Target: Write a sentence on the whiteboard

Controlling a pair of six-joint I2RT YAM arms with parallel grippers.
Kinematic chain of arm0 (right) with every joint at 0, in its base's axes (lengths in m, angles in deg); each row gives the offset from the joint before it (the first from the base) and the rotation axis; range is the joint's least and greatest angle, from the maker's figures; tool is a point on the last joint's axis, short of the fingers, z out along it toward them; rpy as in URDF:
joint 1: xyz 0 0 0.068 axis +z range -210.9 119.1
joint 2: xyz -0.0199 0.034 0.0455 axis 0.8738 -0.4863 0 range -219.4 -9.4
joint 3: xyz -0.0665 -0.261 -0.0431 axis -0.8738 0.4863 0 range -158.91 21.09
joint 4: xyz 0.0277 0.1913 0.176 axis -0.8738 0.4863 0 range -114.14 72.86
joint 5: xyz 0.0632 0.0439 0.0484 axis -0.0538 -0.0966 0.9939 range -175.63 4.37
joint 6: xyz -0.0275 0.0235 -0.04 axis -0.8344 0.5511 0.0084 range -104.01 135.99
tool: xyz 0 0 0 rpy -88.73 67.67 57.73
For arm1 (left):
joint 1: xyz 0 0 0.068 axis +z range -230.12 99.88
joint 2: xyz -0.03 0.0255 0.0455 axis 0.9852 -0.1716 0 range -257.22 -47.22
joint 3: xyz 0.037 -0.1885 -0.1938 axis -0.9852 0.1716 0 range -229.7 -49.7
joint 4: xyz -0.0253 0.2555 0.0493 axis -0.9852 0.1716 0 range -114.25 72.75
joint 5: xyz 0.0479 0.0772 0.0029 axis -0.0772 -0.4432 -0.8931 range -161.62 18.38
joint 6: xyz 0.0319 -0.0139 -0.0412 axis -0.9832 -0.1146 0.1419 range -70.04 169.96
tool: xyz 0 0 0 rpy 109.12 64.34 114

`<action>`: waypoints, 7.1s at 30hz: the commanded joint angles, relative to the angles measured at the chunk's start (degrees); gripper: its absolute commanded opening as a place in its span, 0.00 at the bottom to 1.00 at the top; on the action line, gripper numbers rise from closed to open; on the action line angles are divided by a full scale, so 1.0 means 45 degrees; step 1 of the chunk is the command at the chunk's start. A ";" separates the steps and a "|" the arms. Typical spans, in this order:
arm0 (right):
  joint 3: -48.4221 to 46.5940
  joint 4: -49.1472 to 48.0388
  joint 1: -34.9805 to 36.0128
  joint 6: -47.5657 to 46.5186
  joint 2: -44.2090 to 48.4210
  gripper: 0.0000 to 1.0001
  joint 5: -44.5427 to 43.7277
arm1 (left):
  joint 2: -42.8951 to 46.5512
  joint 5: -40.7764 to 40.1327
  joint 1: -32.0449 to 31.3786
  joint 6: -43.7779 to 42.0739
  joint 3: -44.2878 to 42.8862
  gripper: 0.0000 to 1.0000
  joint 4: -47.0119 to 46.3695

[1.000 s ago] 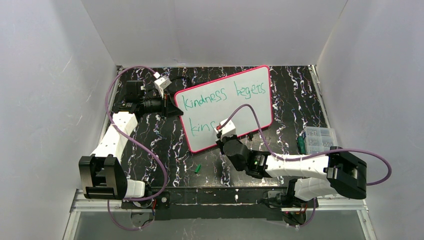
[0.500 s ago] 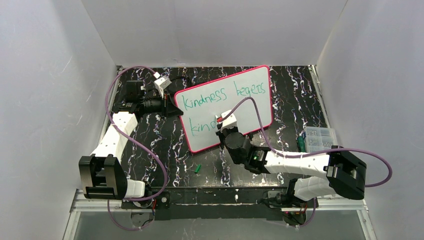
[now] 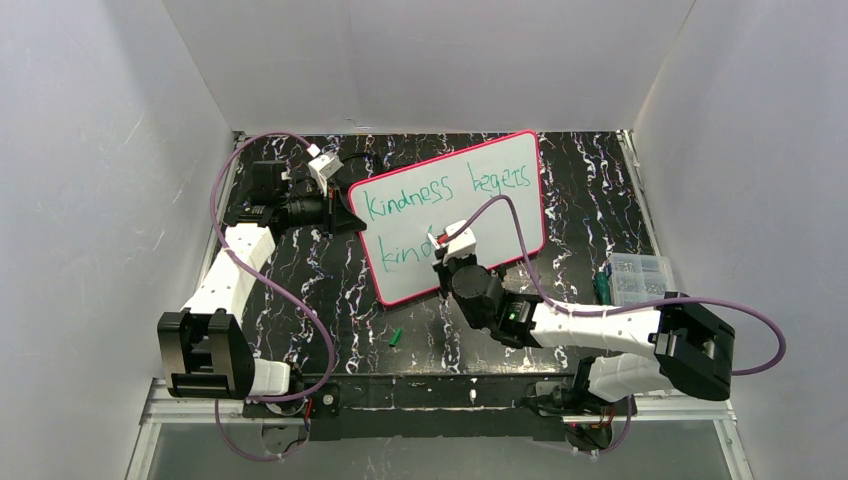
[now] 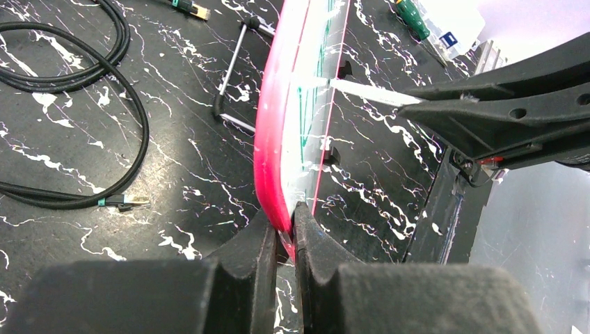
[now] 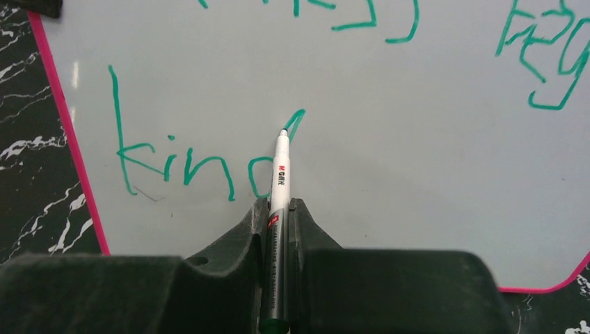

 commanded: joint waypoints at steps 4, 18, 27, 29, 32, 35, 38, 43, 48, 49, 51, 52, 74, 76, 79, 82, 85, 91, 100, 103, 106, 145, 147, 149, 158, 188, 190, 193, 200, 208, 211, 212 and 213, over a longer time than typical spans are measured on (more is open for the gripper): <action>0.0594 0.1246 0.0264 0.1555 0.0027 0.01 0.0448 | 0.0507 -0.0277 0.0055 -0.0752 -0.0197 0.00 -0.0341; 0.0948 0.2485 0.0435 0.2478 0.0644 0.01 -0.0461 | 0.0536 -0.0267 0.0055 -0.0752 -0.0213 0.00 -0.0321; 0.0452 0.1951 0.0454 0.1216 0.1540 0.01 -0.0954 | 0.0536 -0.0258 0.0057 -0.0747 -0.0204 0.00 -0.0321; 0.0409 0.1513 0.0436 0.0822 0.1406 0.01 -0.0986 | 0.0555 -0.0258 0.0058 -0.0757 -0.0203 0.00 -0.0321; 0.0300 0.0884 0.0418 0.0372 0.1069 0.01 -0.0969 | 0.0556 -0.0277 0.0053 -0.0747 -0.0192 0.00 -0.0320; 0.0189 0.0457 0.0415 0.0102 0.0809 0.01 -0.0810 | 0.0527 -0.0287 0.0055 -0.0747 -0.0186 0.00 -0.0321; 0.0118 0.0114 0.0398 -0.0077 0.0622 0.01 -0.0781 | 0.0535 -0.0258 0.0052 -0.0750 -0.0197 0.00 -0.0321; 0.0108 0.0101 0.0376 -0.0054 0.0353 0.01 -0.0804 | 0.0529 -0.0267 0.0045 -0.0750 -0.0209 0.00 -0.0321; 0.0323 0.0948 0.0395 0.0760 0.0304 0.01 -0.0760 | 0.0535 -0.0258 0.0058 -0.0747 -0.0209 0.00 -0.0321; 0.0401 0.1122 0.0395 0.0957 0.0349 0.01 -0.0656 | 0.0537 -0.0258 0.0058 -0.0752 -0.0200 0.00 -0.0321; 0.0601 0.1387 0.0424 0.1403 0.0462 0.01 -0.0537 | 0.0536 -0.0258 0.0048 -0.0758 -0.0198 0.00 -0.0321; 0.0687 0.1531 0.0443 0.1628 0.0516 0.01 -0.0492 | 0.0534 -0.0258 0.0052 -0.0753 -0.0209 0.00 -0.0321; 0.0124 -0.0142 0.0486 0.0110 0.0311 0.01 -0.1318 | 0.0508 -0.0256 0.0049 -0.0748 -0.0206 0.00 -0.0323; 0.0051 -0.0142 0.0429 0.0017 0.0255 0.01 -0.1407 | 0.0530 -0.0258 0.0052 -0.0751 -0.0204 0.00 -0.0321; 0.0092 -0.0053 0.0362 0.0022 0.0237 0.01 -0.1577 | 0.0534 -0.0272 0.0058 -0.0749 -0.0203 0.00 -0.0321; 0.0202 0.0197 0.0318 0.0213 0.0348 0.01 -0.1689 | 0.0532 -0.0277 0.0058 -0.0747 -0.0216 0.00 -0.0321; 0.0305 0.0686 0.0317 0.0593 0.0505 0.01 -0.1735 | 0.0534 -0.0263 0.0048 -0.0747 -0.0214 0.00 -0.0321; 0.0663 0.1794 0.0317 0.1659 0.0694 0.01 -0.1571 | 0.0554 -0.0258 0.0048 -0.0748 -0.0214 0.00 -0.0321; 0.0869 0.2829 0.0327 0.2594 0.0679 0.01 -0.1155 | 0.0567 -0.0267 0.0053 -0.0757 -0.0210 0.00 -0.0321; 0.1037 0.2968 0.0342 0.2811 0.0823 0.01 -0.1123 | 0.0586 -0.0277 0.0058 -0.0757 -0.0207 0.00 -0.0321; 0.1048 0.2863 0.0337 0.2717 0.0994 0.01 -0.1238 | 0.0595 -0.0248 0.0058 -0.0757 -0.0214 0.00 -0.0321; 0.0895 0.1948 -0.0919 0.1362 0.1331 0.01 -0.0605 | 0.0581 -0.0336 0.0057 -0.0747 -0.0193 0.00 -0.0326; 0.0875 0.1934 -0.0978 0.1291 0.1401 0.01 -0.0683 | 0.0594 -0.0326 0.0052 -0.0757 -0.0180 0.00 -0.0321; 0.0795 0.1919 -0.1043 0.1156 0.1427 0.01 -0.0756 | 0.0581 -0.0336 0.0056 -0.0750 -0.0184 0.00 -0.0321; 0.0562 0.1204 -0.1206 0.0469 0.1394 0.01 -0.0677 | 0.0595 -0.0356 0.0058 -0.0766 -0.0190 0.00 -0.0321; 0.1196 0.1955 -0.0887 0.1806 0.1358 0.01 0.0744 | 0.0595 -0.0355 0.0057 -0.0777 -0.0186 0.00 -0.0321; 0.1304 0.2184 -0.0828 0.1956 0.1420 0.01 0.0707 | 0.0585 -0.0355 0.0057 -0.0767 -0.0185 0.00 -0.0321; 0.1389 0.2441 -0.0760 0.2154 0.1480 0.01 0.0559 | 0.0595 -0.0338 0.0055 -0.0766 -0.0179 0.00 -0.0321; 0.1047 0.3208 -0.0757 0.2385 0.1376 0.01 -0.0827 | 0.0586 -0.0336 0.0050 -0.0772 -0.0183 0.00 -0.0321; 0.0830 0.3123 -0.0757 0.1889 0.1770 0.01 -0.1442 | 0.0586 -0.0336 0.0057 -0.0769 -0.0187 0.00 -0.0321; 0.0866 0.2692 -0.0771 0.1443 0.2146 0.01 -0.1482 | 0.0594 -0.0317 0.0048 -0.0774 -0.0188 0.00 -0.0321; 0.0879 0.2488 -0.0776 0.1226 0.2230 0.01 -0.1484 | 0.0585 -0.0316 0.0057 -0.0772 -0.0195 0.00 -0.0321; 0.0880 0.2269 -0.0801 0.1050 0.2277 0.01 -0.1484 | 0.0594 -0.0316 0.0058 -0.0777 -0.0201 0.00 -0.0321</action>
